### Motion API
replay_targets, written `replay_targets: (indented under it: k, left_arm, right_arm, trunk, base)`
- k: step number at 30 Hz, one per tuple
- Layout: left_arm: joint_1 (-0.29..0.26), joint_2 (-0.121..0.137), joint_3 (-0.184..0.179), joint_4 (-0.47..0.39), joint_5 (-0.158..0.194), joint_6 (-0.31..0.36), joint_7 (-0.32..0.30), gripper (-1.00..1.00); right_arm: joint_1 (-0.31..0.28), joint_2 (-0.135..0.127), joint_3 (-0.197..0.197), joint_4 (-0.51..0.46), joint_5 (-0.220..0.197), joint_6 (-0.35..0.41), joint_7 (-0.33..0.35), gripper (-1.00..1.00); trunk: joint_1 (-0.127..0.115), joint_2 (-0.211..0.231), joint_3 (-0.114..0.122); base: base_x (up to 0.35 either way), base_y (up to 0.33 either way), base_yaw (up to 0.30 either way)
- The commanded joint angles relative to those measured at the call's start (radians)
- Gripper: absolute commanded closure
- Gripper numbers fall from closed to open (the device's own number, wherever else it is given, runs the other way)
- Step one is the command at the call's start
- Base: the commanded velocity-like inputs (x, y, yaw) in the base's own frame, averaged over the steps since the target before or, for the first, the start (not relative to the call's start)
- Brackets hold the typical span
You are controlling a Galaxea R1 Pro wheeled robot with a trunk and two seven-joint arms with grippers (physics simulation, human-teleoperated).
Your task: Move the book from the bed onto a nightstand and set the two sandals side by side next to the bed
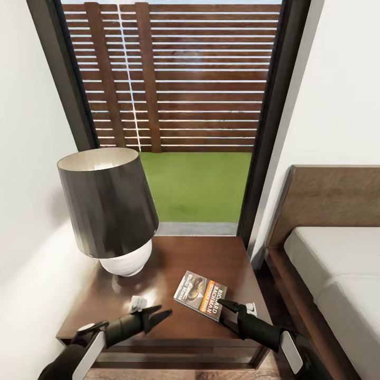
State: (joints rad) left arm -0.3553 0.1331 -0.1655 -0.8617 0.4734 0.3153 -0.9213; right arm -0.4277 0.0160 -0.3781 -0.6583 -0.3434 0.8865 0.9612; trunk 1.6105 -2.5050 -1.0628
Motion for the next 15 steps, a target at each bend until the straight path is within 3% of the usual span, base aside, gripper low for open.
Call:
replay_targets:
  k: [1,4,11,15]
  left_arm:
    - [-0.001,-0.003,-0.003,0.000,0.012,0.010,0.044,-1.00]
    - [-0.001,-0.008,-0.004,-0.001,0.014,0.010,0.119,-1.00]
    - [-0.001,-0.009,-0.005,-0.003,0.020,0.011,0.132,-1.00]
    - [-0.001,-0.009,-0.005,-0.005,0.020,0.011,0.132,-1.00]
  right_arm:
    - [0.000,0.001,-0.004,0.000,0.017,-0.001,-0.001,-1.00]
    - [0.000,0.001,-0.004,0.000,0.017,-0.001,-0.001,-1.00]
    - [0.000,0.001,-0.004,0.001,0.017,-0.001,-0.001,-1.00]
    - [0.000,0.001,-0.004,0.000,0.017,-0.001,-0.001,-1.00]
  trunk:
    - [0.000,0.000,-0.001]
    - [0.000,0.000,-0.001]
    - [0.000,0.000,-0.001]
    - [-0.002,0.001,0.014]
  base:
    - [0.000,0.000,0.000]
    - [0.000,0.000,0.000]
    - [0.000,0.000,0.000]
    - [0.000,0.000,0.000]
